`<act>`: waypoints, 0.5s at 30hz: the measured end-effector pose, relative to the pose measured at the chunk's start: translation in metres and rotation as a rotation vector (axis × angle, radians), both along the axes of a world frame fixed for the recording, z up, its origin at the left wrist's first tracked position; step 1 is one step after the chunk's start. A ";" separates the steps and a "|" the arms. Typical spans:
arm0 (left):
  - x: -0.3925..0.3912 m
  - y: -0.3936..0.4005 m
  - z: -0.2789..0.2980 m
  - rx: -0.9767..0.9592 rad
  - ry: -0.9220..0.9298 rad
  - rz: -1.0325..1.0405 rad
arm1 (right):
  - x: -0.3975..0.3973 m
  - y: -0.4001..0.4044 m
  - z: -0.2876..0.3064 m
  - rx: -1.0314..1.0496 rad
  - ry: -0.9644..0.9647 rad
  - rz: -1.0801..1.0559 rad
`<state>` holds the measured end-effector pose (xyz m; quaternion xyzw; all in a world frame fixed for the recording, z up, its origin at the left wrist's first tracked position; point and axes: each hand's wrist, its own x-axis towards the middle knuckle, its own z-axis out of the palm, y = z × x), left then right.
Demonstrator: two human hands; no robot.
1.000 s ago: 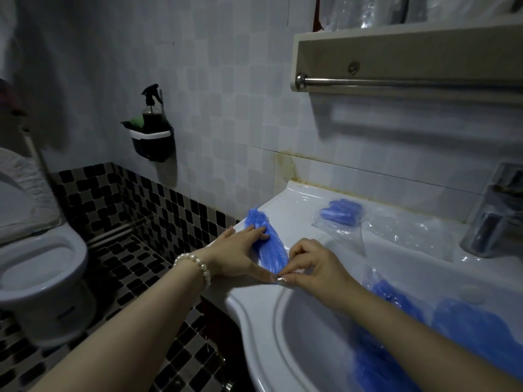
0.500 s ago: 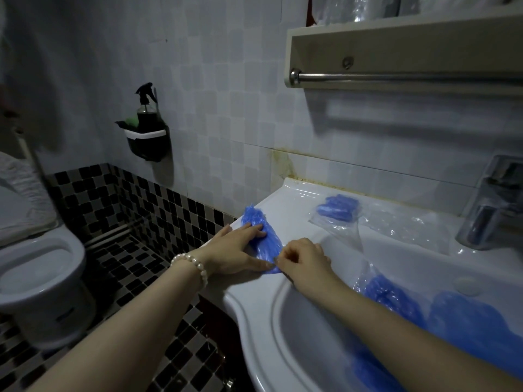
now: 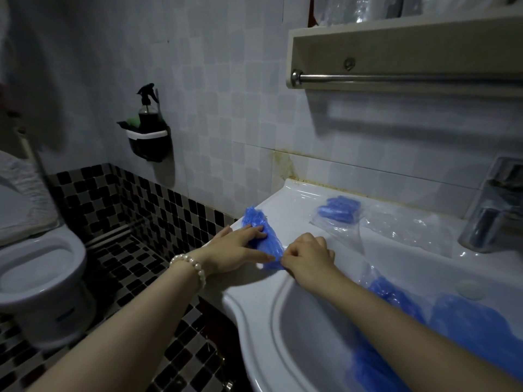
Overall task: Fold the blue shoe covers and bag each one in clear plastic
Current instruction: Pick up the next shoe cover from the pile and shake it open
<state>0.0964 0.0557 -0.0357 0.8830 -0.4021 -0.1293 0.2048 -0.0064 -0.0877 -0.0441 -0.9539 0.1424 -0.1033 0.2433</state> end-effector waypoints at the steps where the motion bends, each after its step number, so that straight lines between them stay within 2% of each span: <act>1: 0.000 0.000 -0.001 0.017 -0.039 0.001 | 0.002 0.003 0.002 -0.018 0.028 -0.030; 3: 0.001 0.000 -0.003 0.045 -0.116 0.000 | 0.004 0.004 0.002 -0.022 0.023 -0.041; 5: 0.000 -0.001 -0.003 0.046 -0.139 0.001 | 0.003 0.000 -0.003 0.111 -0.081 -0.002; 8: -0.001 -0.001 -0.001 0.041 -0.121 -0.005 | -0.010 -0.012 -0.011 0.373 -0.275 0.247; 10: 0.000 -0.001 -0.001 0.023 -0.095 0.002 | -0.014 -0.019 -0.013 0.441 -0.272 0.348; 12: 0.001 -0.001 -0.002 0.006 -0.081 0.004 | -0.010 -0.021 -0.012 0.409 -0.264 0.317; 15: 0.001 -0.001 -0.001 -0.003 -0.052 -0.001 | 0.001 -0.012 -0.008 0.202 -0.251 0.209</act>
